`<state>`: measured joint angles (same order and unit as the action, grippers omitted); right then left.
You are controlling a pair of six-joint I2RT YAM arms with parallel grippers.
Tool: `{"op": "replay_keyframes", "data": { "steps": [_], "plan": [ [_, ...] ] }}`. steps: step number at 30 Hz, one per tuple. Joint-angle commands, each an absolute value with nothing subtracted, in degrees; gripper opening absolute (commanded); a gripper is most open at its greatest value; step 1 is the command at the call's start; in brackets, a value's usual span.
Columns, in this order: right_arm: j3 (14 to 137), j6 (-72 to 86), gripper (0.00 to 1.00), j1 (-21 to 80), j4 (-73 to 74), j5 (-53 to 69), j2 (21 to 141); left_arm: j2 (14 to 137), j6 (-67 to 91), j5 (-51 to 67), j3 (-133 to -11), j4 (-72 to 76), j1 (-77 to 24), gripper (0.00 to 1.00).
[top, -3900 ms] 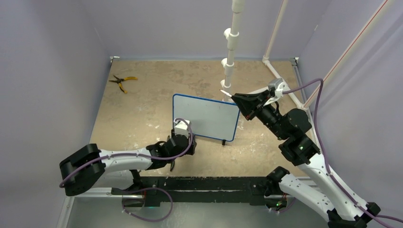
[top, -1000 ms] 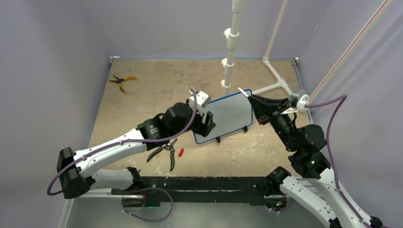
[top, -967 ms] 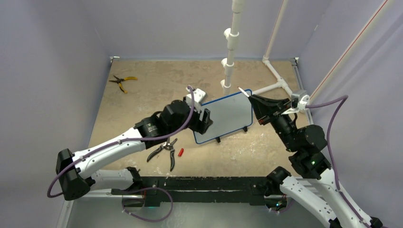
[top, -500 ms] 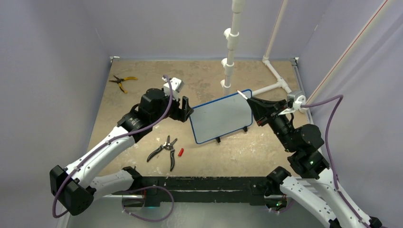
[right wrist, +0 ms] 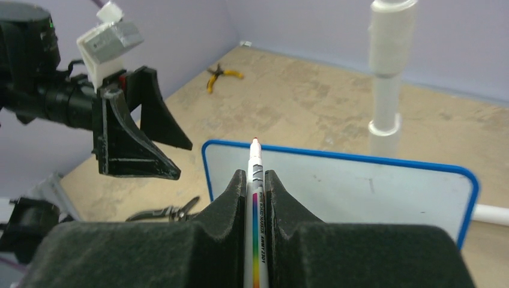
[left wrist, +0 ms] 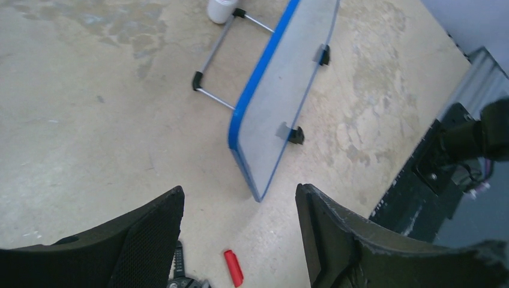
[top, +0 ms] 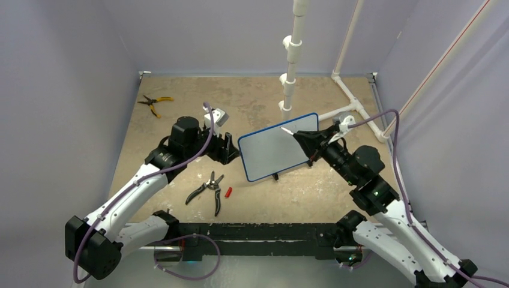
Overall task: Write a sentence on the whiteboard
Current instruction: Hold the whiteboard on the whiteboard stand.
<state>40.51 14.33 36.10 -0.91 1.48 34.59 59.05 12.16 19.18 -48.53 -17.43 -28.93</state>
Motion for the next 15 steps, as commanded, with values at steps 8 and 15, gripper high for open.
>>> {"op": "replay_keyframes", "data": {
  "steps": [8, 15],
  "plan": [
    [37.06, 14.89, 0.00, 36.21, -9.35, 17.21, 45.62, 63.85, 7.55, 28.63, -49.04, -14.34, -28.74, 0.60],
    [37.06, 14.26, 0.00, 36.43, -12.14, 19.13, 49.94, 67.23, 7.20, 29.36, -50.45, -12.21, -28.74, 0.52]
  ]
}}
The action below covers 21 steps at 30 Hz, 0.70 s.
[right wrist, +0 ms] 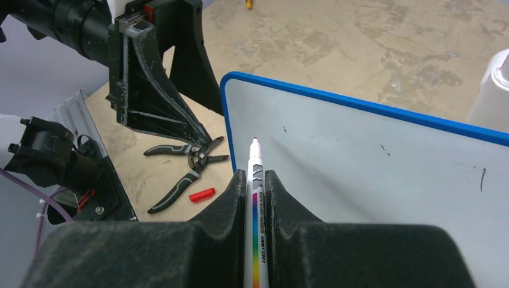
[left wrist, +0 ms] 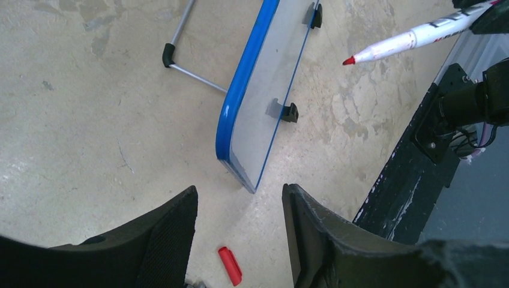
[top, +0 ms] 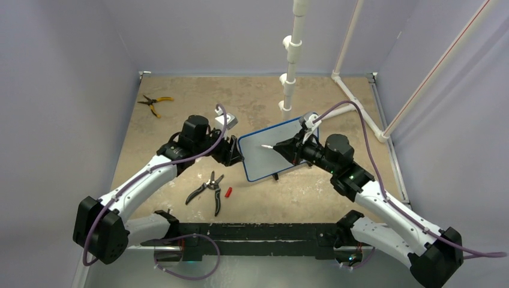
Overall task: Write a sentence on the whiteboard
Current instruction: Hold the whiteboard on the whiteboard stand.
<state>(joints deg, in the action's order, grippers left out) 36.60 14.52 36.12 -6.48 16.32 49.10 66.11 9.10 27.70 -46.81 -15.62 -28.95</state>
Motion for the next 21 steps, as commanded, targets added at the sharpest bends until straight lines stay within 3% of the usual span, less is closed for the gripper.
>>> {"op": "replay_keyframes", "data": {
  "steps": [1, 21],
  "plan": [
    [37.20, 14.12, 0.00, 36.42, -12.47, 19.41, 50.53, 67.64, 7.11, 29.54, -50.67, -12.25, -28.74, 0.51],
    [40.37, 13.01, 0.00, 38.43, -17.50, 20.90, 58.89, 70.43, 6.94, 29.29, -51.00, -10.77, -28.74, 0.26]
  ]
}}
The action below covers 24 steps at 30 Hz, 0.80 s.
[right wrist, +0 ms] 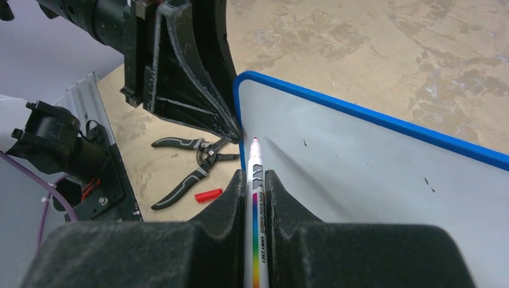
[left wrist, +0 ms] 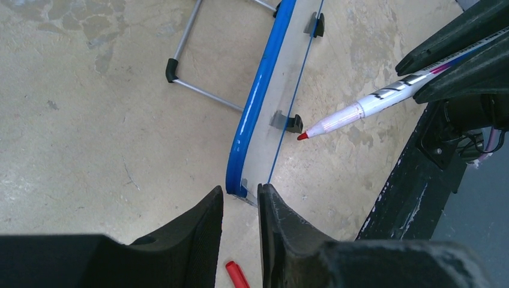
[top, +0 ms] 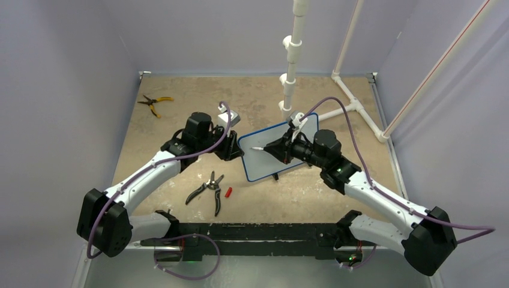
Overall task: Write a sentence on the whiteboard
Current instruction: Hold the whiteboard on the whiteboard stand, then write a sentence on the whiteboard.
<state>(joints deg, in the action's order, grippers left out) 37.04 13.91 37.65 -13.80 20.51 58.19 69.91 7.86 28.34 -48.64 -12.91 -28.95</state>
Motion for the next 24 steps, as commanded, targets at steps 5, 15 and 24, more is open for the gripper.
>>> {"op": "replay_keyframes", "data": {
  "steps": [5, 15, 24],
  "plan": [
    [40.49, 13.42, 0.00, 39.00, -19.15, 20.00, 59.70, 70.85, 6.95, 29.42, -50.92, -10.64, -28.74, 0.18],
    [41.23, 14.02, 0.00, 39.55, -22.02, 18.84, 61.94, 71.19, 6.83, 29.11, -50.73, -10.70, -28.74, 0.05],
    [41.70, 14.06, 0.00, 39.90, -22.42, 17.02, 63.58, 70.96, 6.44, 29.24, -50.63, -10.64, -28.74, 0.00]
  ]
}}
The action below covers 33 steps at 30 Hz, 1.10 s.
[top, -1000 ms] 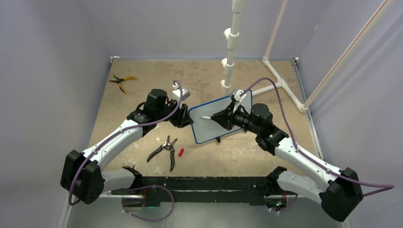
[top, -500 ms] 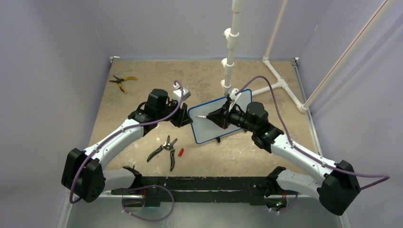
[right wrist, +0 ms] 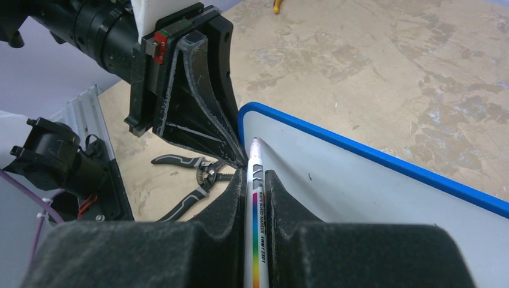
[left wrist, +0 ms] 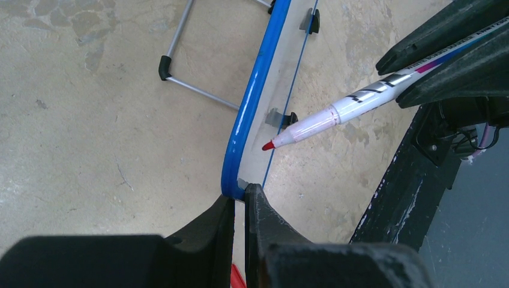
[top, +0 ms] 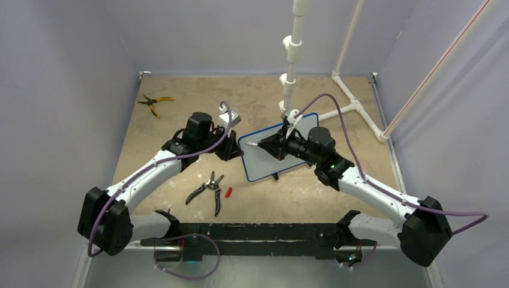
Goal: Write a sentence on the whiteboard
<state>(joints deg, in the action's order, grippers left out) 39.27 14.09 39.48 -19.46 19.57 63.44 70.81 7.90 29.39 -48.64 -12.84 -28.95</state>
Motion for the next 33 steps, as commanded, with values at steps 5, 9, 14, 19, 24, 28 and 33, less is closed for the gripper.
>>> {"op": "replay_keyframes", "data": {
  "steps": [5, 9, 14, 19, 24, 28, 33],
  "plan": [
    [41.38, 14.15, 0.00, 39.98, -22.11, 15.55, 64.13, 70.80, 6.45, 29.35, -50.60, -10.66, -28.74, 0.00],
    [40.89, 14.02, 0.00, 40.08, -21.27, 15.08, 64.50, 70.75, 6.36, 29.52, -50.57, -10.56, -28.74, 0.00],
    [39.56, 13.88, 0.00, 40.49, -19.69, 15.03, 64.47, 70.58, 6.35, 29.48, -50.55, -10.57, -28.74, 0.00],
    [38.15, 14.21, 0.00, 41.02, -18.19, 14.65, 63.87, 70.49, 6.33, 29.51, -50.57, -10.56, -28.74, 0.00],
    [37.39, 14.35, 0.00, 41.46, -17.02, 14.50, 63.61, 70.31, 6.36, 29.40, -50.54, -10.57, -28.74, 0.00],
    [37.23, 14.33, 0.00, 41.82, -16.37, 14.28, 63.73, 70.23, 6.33, 29.27, -50.54, -10.59, -28.74, 0.00],
    [37.76, 14.53, 0.00, 42.01, -16.64, 14.49, 62.38, 70.31, 6.39, 29.27, -50.56, -10.59, -28.74, 0.00]
  ]
}}
